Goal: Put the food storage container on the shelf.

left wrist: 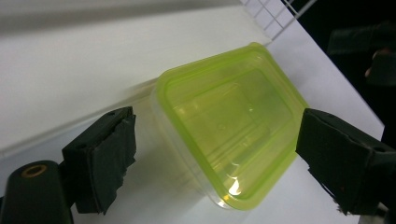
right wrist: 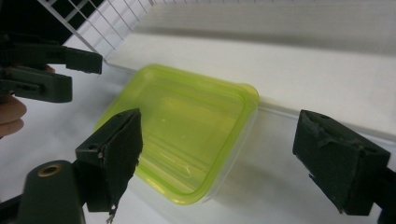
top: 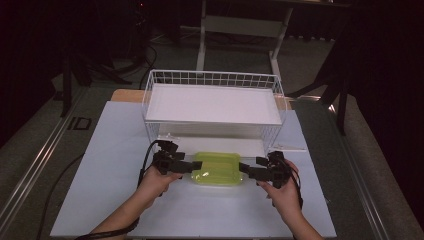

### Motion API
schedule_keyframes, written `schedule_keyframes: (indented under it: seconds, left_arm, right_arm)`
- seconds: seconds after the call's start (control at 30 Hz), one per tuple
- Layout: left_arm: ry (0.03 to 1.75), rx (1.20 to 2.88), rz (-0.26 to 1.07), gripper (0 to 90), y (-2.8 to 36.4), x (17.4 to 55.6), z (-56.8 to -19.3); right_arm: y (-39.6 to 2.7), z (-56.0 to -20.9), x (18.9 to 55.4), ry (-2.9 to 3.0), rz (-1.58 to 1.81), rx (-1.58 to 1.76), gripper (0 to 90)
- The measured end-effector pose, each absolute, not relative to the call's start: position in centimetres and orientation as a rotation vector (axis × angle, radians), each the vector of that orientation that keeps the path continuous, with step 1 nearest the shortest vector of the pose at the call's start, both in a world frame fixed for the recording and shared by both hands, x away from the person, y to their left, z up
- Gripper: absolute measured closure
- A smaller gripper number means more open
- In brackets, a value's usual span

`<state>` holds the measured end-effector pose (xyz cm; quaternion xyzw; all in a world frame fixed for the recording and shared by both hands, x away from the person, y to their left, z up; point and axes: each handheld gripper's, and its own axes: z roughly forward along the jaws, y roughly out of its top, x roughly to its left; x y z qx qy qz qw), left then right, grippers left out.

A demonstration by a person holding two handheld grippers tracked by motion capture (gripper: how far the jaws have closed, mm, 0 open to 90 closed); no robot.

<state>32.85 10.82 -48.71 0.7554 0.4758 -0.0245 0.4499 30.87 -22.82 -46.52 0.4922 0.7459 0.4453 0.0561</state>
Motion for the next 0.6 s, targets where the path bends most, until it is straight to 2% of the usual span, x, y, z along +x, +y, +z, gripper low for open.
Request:
schedule_keyframes:
  seconds: [0.17,0.3,0.43,0.47,0.53,0.6]
  left_arm:
    - [1.272,1.849,-0.089,19.4,10.8,33.2,-49.8]
    - [1.31,1.82,-0.138,31.0,10.7,33.3,-50.7]
    - [1.327,1.812,-0.162,42.3,10.6,33.3,-51.2]
    - [1.342,1.808,-0.169,45.0,10.5,33.3,-51.3]
    - [1.341,1.839,-0.159,48.5,10.2,33.2,-51.4]
    - [1.356,1.825,-0.176,56.1,10.1,33.1,-51.6]
  right_arm:
    - [-22.4,-47.8,32.0,2.3,1.338,1.603,17.9]
    - [-22.3,-48.8,32.8,2.312,1.306,1.693,23.6]
    - [-22.2,-49.6,33.1,2.324,1.264,1.781,35.3]
    - [-22.2,-49.8,33.2,2.326,1.261,1.79,41.9]
    - [-22.2,-50.1,33.3,2.328,1.25,1.818,44.8]
    - [-22.1,-50.3,33.4,2.339,1.232,1.846,51.8]
